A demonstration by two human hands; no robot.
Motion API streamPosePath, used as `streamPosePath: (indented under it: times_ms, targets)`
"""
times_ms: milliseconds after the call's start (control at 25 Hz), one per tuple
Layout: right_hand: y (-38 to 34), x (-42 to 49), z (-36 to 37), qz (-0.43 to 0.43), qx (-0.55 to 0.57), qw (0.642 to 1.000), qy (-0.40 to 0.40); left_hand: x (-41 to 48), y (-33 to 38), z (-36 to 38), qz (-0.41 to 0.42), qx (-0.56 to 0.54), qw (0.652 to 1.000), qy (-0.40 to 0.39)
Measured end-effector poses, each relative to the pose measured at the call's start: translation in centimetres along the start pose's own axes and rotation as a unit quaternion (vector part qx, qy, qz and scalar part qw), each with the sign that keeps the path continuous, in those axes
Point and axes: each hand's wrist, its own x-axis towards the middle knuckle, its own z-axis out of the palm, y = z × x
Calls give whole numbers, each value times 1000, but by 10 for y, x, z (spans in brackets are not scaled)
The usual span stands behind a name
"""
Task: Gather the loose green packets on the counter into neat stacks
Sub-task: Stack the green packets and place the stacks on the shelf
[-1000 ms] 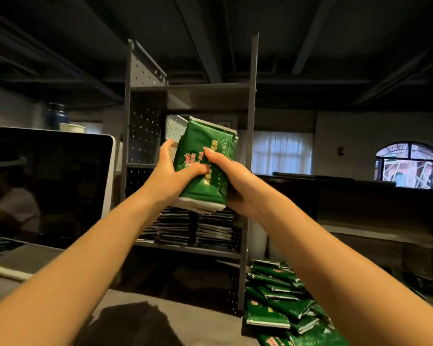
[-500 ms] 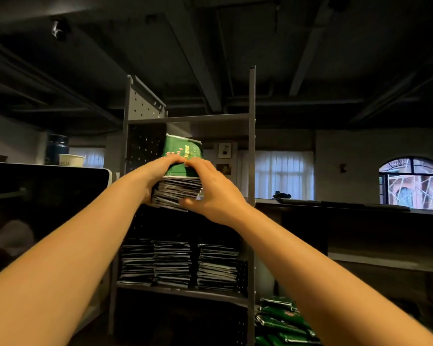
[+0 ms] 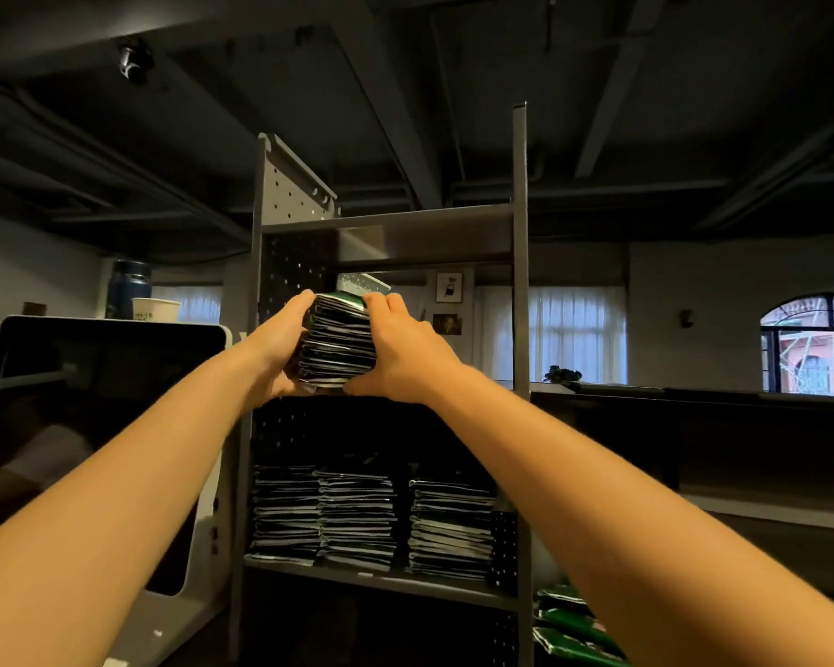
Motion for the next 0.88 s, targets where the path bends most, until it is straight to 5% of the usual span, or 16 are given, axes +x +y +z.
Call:
streamPosePath:
  times_ms: [80, 200, 440, 880]
  targets:
    - [0, 14, 0, -1, -12, 999, -32, 4, -17, 1, 81, 31, 993, 83]
    - [-5, 30, 8, -8, -15, 998, -52, 5, -49, -2, 208, 249, 930, 175]
    - [-8, 50, 22, 14, 24, 997, -75, 4, -107, 4, 235, 467, 826, 211]
    - [-8, 49, 30, 34, 135, 989, -56, 11, -110, -1, 189, 516, 807, 219]
